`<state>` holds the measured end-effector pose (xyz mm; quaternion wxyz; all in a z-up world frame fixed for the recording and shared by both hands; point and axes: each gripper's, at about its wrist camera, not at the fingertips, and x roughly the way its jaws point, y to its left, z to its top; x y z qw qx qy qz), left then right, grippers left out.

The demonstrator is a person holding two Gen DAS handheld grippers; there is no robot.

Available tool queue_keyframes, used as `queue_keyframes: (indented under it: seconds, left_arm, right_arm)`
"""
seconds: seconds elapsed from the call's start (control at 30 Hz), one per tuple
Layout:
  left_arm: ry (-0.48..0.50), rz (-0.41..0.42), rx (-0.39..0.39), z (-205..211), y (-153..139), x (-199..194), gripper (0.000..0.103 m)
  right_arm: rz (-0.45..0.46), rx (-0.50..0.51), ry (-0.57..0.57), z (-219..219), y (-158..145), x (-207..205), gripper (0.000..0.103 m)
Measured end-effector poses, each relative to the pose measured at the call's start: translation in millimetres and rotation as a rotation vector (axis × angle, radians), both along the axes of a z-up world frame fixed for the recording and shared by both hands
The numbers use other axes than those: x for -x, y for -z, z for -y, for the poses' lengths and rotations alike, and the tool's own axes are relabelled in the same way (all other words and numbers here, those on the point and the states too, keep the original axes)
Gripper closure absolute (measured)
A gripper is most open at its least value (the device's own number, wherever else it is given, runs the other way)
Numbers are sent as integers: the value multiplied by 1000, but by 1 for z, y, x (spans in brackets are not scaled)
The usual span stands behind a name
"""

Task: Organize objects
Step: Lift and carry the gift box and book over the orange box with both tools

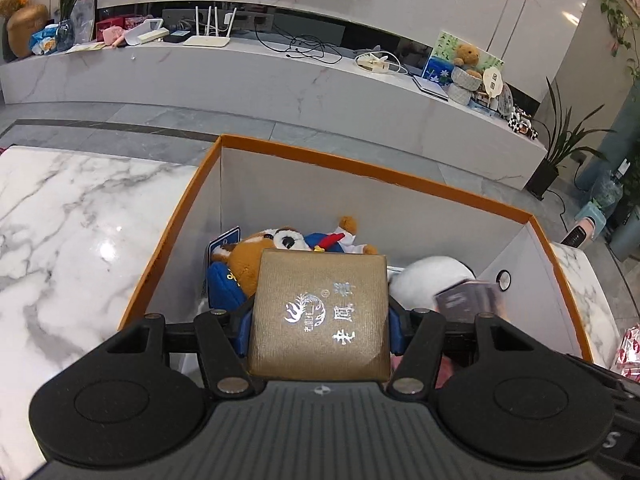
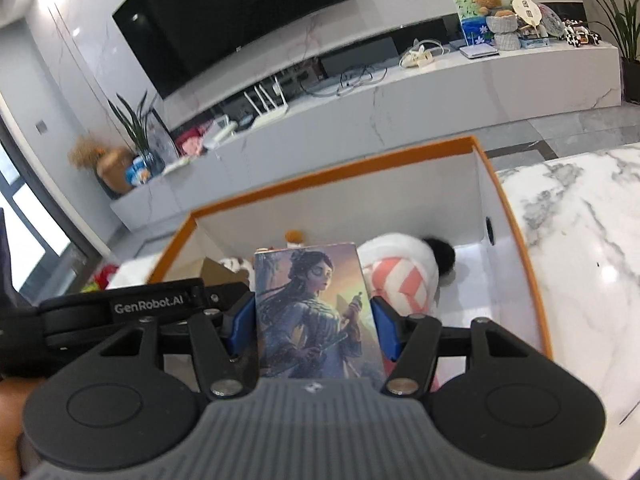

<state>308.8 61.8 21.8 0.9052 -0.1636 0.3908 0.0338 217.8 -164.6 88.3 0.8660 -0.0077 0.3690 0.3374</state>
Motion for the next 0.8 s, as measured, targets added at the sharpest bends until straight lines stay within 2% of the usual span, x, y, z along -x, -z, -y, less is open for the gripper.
queue_keyframes:
  seconds: [0.23,0.47,0.8]
  left_arm:
    - [9,-7,-18,8,-3,0,34]
    - [36,-30,-128,32,-5,-1,34]
    - [77,-98,-133,37,-2,-2,34]
  right_arm:
    - [51,91,19,0,7,-4,41]
    - [98,190,-9,-6,14,-4,43]
    - [97,277,-60,-7,11,-1,44]
